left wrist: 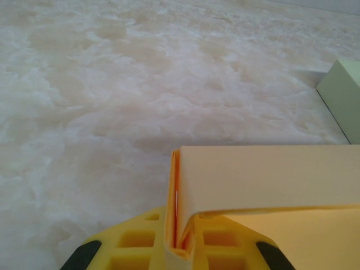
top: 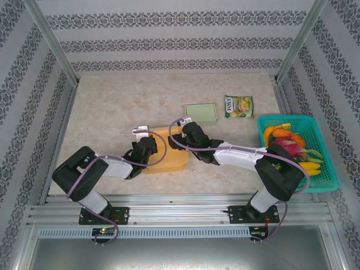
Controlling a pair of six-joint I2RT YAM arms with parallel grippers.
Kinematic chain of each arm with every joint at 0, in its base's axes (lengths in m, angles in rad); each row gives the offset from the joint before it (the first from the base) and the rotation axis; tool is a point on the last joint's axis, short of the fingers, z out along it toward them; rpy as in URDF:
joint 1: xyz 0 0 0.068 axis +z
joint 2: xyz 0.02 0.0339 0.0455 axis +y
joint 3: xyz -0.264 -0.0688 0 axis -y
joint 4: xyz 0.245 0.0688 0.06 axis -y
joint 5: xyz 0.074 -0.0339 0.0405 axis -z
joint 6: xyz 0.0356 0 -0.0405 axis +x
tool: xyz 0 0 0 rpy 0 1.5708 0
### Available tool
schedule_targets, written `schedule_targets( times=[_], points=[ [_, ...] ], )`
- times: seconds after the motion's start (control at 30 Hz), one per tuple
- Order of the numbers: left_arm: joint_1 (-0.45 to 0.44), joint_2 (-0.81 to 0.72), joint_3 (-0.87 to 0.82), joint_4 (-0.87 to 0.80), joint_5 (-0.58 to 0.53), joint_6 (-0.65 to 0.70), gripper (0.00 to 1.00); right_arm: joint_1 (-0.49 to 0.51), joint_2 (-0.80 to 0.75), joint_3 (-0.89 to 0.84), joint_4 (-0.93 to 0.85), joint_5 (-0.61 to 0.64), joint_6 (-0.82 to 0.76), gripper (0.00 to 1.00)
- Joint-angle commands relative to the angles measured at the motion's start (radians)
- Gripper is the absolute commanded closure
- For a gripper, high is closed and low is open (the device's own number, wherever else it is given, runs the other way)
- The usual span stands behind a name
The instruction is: Fold the paper box
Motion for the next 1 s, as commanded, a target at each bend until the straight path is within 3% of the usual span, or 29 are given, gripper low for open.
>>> schedule_targets(
  times=[0.0,0.13,0.4,0.5,0.73,0.97],
  points=[
    [-0.006,0.03,-0.008,-0.006,0.018,-0.029,1.0,-0.004,0.026,-0.006,0.164,-0.128,0.057,0.36],
    [-0.008,0.037,-0.011,0.008,0.024,-0.034,1.0,-0.002,0.021,-0.044,0.253,-0.168,0.063,0.36],
    [-0.008,0.024,-0.011,-0.03,-0.015,-0.053,1.0,0.0,-0.061,-0.088,-0.009,0.106,-0.01,0.35],
    [-0.008,0.024,-0.01,-0.032,-0.013,-0.056,1.0,-0.001,-0.061,-0.115,-0.02,0.141,-0.013,0.35],
    [-0.009,0.024,-0.006,-0.03,0.001,-0.072,1.0,0.01,0.039,-0.107,0.071,-0.009,0.038,0.35],
    [-0.011,0.024,-0.004,-0.033,0.001,-0.068,1.0,0.063,0.048,-0.063,0.154,-0.136,-0.04,0.38]
  ],
)
